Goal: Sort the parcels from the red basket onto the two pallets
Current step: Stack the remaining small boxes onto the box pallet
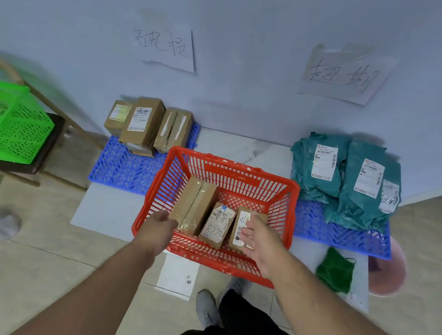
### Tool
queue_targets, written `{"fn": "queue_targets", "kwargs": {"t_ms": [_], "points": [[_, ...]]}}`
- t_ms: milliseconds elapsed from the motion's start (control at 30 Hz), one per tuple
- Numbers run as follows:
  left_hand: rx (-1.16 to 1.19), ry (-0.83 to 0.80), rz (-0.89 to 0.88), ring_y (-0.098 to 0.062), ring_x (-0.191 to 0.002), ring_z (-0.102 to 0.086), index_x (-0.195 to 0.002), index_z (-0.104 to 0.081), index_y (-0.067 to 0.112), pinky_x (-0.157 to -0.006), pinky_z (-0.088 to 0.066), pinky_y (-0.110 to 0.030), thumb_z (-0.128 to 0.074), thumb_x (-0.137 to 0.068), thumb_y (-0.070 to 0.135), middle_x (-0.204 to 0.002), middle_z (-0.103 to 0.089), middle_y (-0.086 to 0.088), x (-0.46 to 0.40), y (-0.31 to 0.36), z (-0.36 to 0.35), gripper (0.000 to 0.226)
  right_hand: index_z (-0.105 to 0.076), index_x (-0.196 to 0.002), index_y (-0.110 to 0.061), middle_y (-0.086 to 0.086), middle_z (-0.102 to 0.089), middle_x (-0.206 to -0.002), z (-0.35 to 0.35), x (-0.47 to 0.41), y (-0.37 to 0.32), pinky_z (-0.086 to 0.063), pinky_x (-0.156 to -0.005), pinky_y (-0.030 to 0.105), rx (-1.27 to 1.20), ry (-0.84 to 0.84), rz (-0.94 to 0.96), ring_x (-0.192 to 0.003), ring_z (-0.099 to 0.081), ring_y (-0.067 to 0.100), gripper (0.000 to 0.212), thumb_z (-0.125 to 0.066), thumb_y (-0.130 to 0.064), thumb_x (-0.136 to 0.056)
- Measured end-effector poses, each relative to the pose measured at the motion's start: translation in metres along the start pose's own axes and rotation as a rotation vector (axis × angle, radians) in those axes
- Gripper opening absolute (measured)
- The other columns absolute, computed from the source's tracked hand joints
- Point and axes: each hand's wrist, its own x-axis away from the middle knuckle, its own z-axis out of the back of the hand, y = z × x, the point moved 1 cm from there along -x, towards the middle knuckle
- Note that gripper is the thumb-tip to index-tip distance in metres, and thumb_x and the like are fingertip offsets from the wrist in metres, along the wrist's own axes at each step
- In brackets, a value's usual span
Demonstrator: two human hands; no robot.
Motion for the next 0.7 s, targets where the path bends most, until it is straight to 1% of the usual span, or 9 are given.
{"fn": "queue_targets", "kwargs": {"t_ms": [100,300,367,433,500,567,633,667,700], "points": [[-0.071,0.013,-0.008,-0.034,-0.127,-0.062,-0.154,-0.047,0.017,-0.112,-0.046,-0.05,-0.063,-0.094,0.026,-0.148,-0.058,-0.01,-0.015,0.012,-0.006,0.063,-0.044,-0.157,-0.005,0.016,-0.052,-0.159,-0.006,-0.017,-0.006,-0.041,-0.122,0.049,0.011,-0.01,-0.017,-0.146,-0.052,0.03,0.061,-0.043,-0.046,-0.112],[-0.146,0.002,-0.015,-0.032,-0.135,-0.055,-0.158,-0.042,0.015,-0.114,-0.043,-0.043,-0.062,-0.098,0.024,-0.158,-0.05,-0.008,-0.047,0.024,-0.021,0.065,-0.05,-0.154,-0.009,0.015,-0.057,-0.155,-0.027,-0.048,-0.005,-0.043,-0.12,0.05,0.115,0.016,-0.097,-0.143,-0.054,0.032,0.061,-0.044,-0.051,-0.11],[-0.165,-0.015,-0.013,-0.028,-0.13,-0.058,-0.16,-0.039,0.014,-0.103,-0.047,-0.035,-0.06,-0.1,0.023,-0.159,-0.048,-0.009,-0.055,0.026,-0.022,0.064,-0.044,-0.158,-0.011,0.015,-0.054,-0.158,-0.039,-0.054,-0.004,-0.041,-0.122,0.051,0.111,-0.008,-0.109,-0.145,-0.051,0.033,0.061,-0.042,-0.05,-0.111],[-0.173,-0.022,-0.018,-0.015,-0.099,-0.062,-0.16,-0.037,0.013,-0.077,-0.046,-0.025,-0.059,-0.101,0.021,-0.154,-0.053,-0.009,-0.065,0.028,-0.02,0.063,-0.042,-0.159,-0.01,0.015,-0.052,-0.159,-0.051,-0.062,-0.003,-0.042,-0.121,0.05,0.081,0.007,-0.11,-0.146,-0.051,0.032,0.06,-0.044,-0.047,-0.111],[-0.178,-0.028,-0.028,-0.009,-0.084,-0.055,-0.159,-0.038,0.011,-0.074,-0.041,-0.022,-0.058,-0.101,0.019,-0.145,-0.06,-0.005,-0.077,0.028,-0.017,0.062,-0.048,-0.154,-0.008,0.016,-0.055,-0.155,-0.063,-0.074,-0.003,-0.045,-0.118,0.05,0.084,0.038,-0.109,-0.142,-0.054,0.032,0.056,-0.047,-0.043,-0.111],[-0.196,-0.045,-0.036,-0.009,-0.087,-0.052,-0.158,-0.04,0.01,-0.078,-0.039,-0.021,-0.058,-0.102,0.02,-0.136,-0.064,0.001,-0.09,0.028,-0.014,0.06,-0.06,-0.137,-0.013,0.014,-0.067,-0.135,-0.074,-0.087,-0.001,-0.05,-0.112,0.051,0.12,0.065,-0.089,-0.126,-0.063,0.033,0.041,-0.048,-0.042,-0.11],[-0.208,-0.068,-0.033,-0.013,-0.097,-0.052,-0.158,-0.038,0.01,-0.079,-0.038,-0.02,-0.058,-0.102,0.022,-0.144,-0.061,-0.005,-0.105,0.028,-0.011,0.06,-0.06,-0.119,-0.023,0.003,-0.067,-0.11,-0.086,-0.099,0.002,-0.051,-0.111,0.053,0.133,0.1,-0.09,-0.106,-0.065,0.024,0.025,-0.048,-0.043,-0.109],[-0.212,-0.08,-0.028,-0.015,-0.099,-0.057,-0.157,-0.04,0.01,-0.077,-0.039,-0.02,-0.058,-0.102,0.022,-0.141,-0.062,-0.005,-0.112,0.028,-0.011,0.059,-0.059,-0.12,-0.025,0.0,-0.065,-0.109,-0.091,-0.107,0.006,-0.049,-0.113,0.054,0.129,0.118,-0.096,-0.108,-0.063,0.022,0.023,-0.048,-0.042,-0.108],[-0.21,-0.093,-0.025,-0.016,-0.097,-0.062,-0.153,-0.045,0.011,-0.073,-0.041,-0.02,-0.059,-0.102,0.023,-0.128,-0.067,0.0,-0.12,0.026,-0.011,0.054,-0.059,-0.128,-0.025,0.0,-0.063,-0.115,-0.096,-0.114,0.009,-0.046,-0.116,0.054,0.127,0.129,-0.099,-0.115,-0.061,0.022,0.027,-0.048,-0.04,-0.108]]}}
